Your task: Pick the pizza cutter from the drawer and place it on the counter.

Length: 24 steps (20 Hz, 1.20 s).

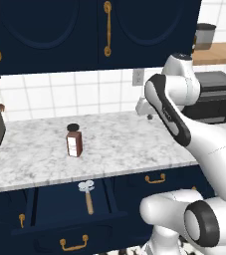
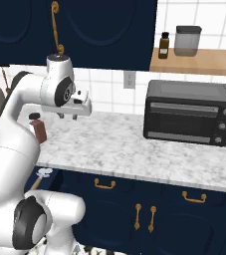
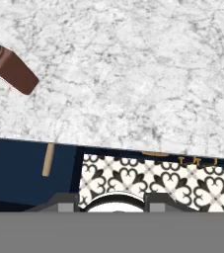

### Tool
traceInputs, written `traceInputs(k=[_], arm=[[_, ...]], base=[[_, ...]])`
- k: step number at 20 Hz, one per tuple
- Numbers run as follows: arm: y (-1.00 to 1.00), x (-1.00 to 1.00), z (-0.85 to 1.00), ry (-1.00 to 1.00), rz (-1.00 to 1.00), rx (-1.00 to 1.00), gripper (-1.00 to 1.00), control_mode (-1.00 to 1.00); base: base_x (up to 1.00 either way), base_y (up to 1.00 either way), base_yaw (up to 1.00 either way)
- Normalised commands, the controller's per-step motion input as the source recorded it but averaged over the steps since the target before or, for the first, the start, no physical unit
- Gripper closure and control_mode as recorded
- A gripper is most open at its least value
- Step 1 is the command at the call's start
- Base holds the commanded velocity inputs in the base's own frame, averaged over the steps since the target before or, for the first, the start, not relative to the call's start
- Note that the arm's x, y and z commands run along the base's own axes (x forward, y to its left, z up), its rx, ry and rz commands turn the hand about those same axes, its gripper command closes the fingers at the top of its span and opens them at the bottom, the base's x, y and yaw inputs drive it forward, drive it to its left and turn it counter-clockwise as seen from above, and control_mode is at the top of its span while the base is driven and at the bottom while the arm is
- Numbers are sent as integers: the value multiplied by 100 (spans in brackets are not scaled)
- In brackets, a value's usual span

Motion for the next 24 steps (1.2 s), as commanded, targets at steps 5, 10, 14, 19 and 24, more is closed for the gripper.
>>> traceInputs(k=[5, 10, 14, 19, 24], arm=[[10, -16, -24, -5, 0, -2, -100, -100], [48, -19, -39, -7, 1, -5, -100, -100], [48, -9, -43, -3, 3, -4, -100, -100], [53, 0, -53, -2, 2, 0, -100, -100], [69, 0, -52, 0, 0, 0, -100, -100]], base=[[0, 0, 0], [0, 0, 0], [0, 0, 0], [0, 0, 0], [0, 0, 0]])
